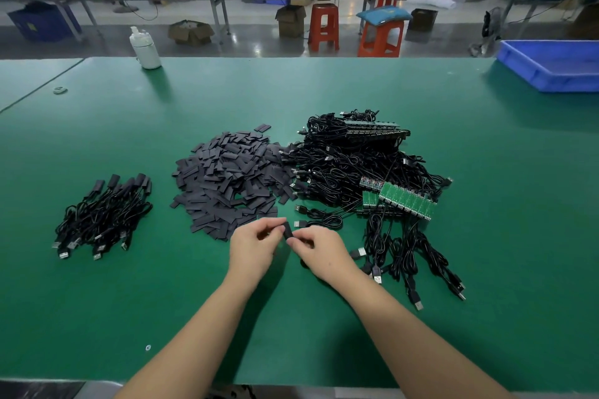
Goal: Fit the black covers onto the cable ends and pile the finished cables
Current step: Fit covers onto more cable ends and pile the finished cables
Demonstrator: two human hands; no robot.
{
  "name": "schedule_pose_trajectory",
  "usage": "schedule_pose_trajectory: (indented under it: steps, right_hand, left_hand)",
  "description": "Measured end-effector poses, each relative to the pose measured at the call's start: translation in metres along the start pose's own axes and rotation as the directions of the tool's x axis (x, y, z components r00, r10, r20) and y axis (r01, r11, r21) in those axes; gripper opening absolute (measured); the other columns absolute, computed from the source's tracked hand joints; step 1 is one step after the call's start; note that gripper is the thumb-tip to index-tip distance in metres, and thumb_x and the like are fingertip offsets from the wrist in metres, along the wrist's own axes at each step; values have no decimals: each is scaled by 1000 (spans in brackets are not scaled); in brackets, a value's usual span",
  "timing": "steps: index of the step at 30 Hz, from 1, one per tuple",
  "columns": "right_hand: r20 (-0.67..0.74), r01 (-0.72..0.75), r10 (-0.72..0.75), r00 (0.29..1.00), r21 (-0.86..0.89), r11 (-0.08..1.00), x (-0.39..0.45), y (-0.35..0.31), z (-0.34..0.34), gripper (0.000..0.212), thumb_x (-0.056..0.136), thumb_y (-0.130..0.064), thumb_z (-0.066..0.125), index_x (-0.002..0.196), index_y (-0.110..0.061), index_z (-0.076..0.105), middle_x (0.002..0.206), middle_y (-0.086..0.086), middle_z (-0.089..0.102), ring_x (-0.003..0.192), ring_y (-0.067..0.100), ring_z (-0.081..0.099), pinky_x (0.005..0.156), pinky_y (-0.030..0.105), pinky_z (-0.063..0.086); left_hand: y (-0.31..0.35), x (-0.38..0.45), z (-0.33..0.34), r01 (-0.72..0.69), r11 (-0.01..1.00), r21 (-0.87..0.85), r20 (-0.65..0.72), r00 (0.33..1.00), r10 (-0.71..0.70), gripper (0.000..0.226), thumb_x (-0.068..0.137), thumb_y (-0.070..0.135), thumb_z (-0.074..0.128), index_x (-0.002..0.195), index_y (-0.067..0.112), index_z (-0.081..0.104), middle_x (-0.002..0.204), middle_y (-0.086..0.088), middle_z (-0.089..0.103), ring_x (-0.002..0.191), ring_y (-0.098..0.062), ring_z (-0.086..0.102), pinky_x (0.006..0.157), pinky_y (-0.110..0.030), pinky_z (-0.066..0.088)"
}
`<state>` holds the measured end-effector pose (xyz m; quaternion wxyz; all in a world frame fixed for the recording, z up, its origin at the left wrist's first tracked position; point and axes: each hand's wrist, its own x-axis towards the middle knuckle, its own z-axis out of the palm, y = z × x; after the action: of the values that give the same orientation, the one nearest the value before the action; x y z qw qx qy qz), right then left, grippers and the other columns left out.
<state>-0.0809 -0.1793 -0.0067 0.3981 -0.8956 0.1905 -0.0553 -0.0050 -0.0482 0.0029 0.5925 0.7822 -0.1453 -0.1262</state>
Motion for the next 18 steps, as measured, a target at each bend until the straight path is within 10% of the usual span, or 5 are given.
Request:
schedule_pose_trajectory:
  steps: [3,8,12,18]
  right_hand:
    - [-32,-15,21,999,167,986,5,-8,-10,17,92,-33,69,98,-21,79,81,-9,68,71,5,55,70,23,43]
    - [-48,-63,100,994,497,866,14,-25,-21,14,92,-17,70,79,-13,73,58,-10,61,56,8,50,56,20,41]
    - [-28,-65,99,995,576,815,15,-32,-23,19,93,-10,68,85,7,67,63,-3,66,51,10,55,54,19,47]
    - [-71,-62,105,992,450,891,16,-24,-13,16,93,-26,71,92,-10,72,62,-8,53,54,6,46,57,19,40]
  left_hand:
    - [10,3,-5,-74,997,-37,12,997,74,19,88,9,70,98,24,78,71,12,70,58,-2,53,56,-13,41]
    - [11,1,-7,-23,997,-80,225,973,41,14,96,23,63,105,24,73,94,1,75,84,-8,67,82,-25,54]
    - [5,-1,-8,1,996,-89,280,960,24,16,97,15,61,91,19,75,84,-1,76,73,-8,66,69,-17,52]
    - [-7,2,-21,9,985,174,271,961,-57,11,94,27,66,88,26,75,74,6,74,57,-6,55,62,-26,45]
